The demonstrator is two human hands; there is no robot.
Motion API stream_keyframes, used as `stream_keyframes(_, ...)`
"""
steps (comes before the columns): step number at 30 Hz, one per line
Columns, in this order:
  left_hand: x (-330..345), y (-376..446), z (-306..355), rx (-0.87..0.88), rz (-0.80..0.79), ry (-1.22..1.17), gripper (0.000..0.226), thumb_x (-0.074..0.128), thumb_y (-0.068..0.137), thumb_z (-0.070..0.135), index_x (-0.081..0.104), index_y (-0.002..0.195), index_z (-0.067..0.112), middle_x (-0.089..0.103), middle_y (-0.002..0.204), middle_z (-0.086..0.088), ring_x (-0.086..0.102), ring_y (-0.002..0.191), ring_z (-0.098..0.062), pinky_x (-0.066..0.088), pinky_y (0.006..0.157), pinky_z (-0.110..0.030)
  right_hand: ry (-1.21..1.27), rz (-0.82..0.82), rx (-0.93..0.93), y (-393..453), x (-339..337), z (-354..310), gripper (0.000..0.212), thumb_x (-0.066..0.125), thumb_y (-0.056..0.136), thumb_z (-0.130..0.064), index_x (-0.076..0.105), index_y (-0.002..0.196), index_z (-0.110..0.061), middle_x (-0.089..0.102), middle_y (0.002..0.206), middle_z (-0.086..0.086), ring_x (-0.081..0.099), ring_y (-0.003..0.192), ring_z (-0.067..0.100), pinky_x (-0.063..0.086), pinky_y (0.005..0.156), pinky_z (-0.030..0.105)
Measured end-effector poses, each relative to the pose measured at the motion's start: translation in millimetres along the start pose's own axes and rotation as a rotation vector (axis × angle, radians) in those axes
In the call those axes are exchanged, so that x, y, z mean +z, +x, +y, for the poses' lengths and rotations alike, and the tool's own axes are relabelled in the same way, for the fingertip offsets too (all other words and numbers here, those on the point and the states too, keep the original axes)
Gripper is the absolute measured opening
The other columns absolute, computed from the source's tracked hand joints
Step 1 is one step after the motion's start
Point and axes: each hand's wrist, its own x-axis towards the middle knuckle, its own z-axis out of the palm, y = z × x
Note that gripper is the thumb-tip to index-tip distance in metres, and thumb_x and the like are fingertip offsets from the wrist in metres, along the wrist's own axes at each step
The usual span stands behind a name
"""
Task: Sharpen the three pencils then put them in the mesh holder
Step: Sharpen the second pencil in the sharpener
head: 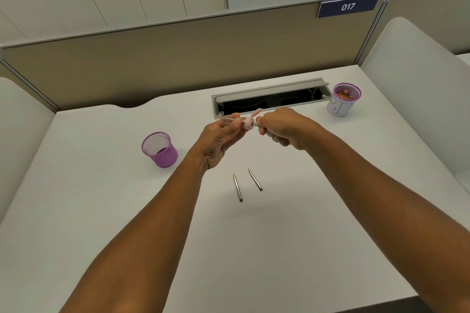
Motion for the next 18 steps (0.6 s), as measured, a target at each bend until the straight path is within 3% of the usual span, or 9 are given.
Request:
stream_keyframes(3,-1,0,2,-0.001,0.011,0.016,0.021,0.062,0.093,0.005,0.064,0.114,0.006,0.078,0.093,-0.004,0.073,0.094,-0.023,0.059,0.083,-0.027,-0.095,0.038,-0.082,-3,5,3,0.025,0.043,0.095,-0.023,0.063,0.091,-0.008,0.050,0.076,0.008,0.038,0.059,0.017,0.031,0.050,0.026)
stream_keyframes(8,-7,0,6,-0.003,0.044,0.041,0.021,0.063,0.092,0.006,0.065,0.113,0.005,0.077,0.094,-0.002,0.074,0.093,-0.024,0.060,0.080,-0.028,-0.274,0.156,-0.482,1,15,25,0.017,0.050,0.097,-0.030,0.052,0.103,-0.014,0.058,0.096,0.002,0.055,0.085,0.019,0.046,0.069,0.033)
stream_keyframes(10,-9,0,6,-0.004,0.061,0.038,0.019,0.064,0.091,0.007,0.067,0.110,0.007,0.076,0.096,-0.005,0.073,0.094,-0.026,0.060,0.082,-0.029,-0.394,0.253,-0.599,4,18,35,0.012,0.052,0.096,-0.027,0.053,0.102,-0.016,0.059,0.096,0.002,0.057,0.082,0.022,0.047,0.069,0.034)
stream_keyframes(14,-9,-2,6,0.001,0.055,0.056,0.016,0.063,0.092,0.009,0.068,0.107,0.009,0.077,0.093,-0.002,0.073,0.094,-0.024,0.060,0.082,-0.027,-0.591,0.528,-0.833,8,23,50,0.014,0.054,0.095,-0.025,0.061,0.090,-0.013,0.057,0.084,0.001,0.045,0.061,0.016,0.029,0.047,0.019)
stream_keyframes(18,-5,-3,3,-0.003,0.037,0.065,0.016,0.062,0.093,0.011,0.068,0.108,0.009,0.078,0.091,-0.002,0.074,0.091,-0.023,0.058,0.086,-0.028,-0.624,0.689,-0.922,7,27,53,0.012,0.061,0.089,-0.016,0.063,0.078,-0.010,0.056,0.069,0.003,0.035,0.056,0.012,0.013,0.048,0.013)
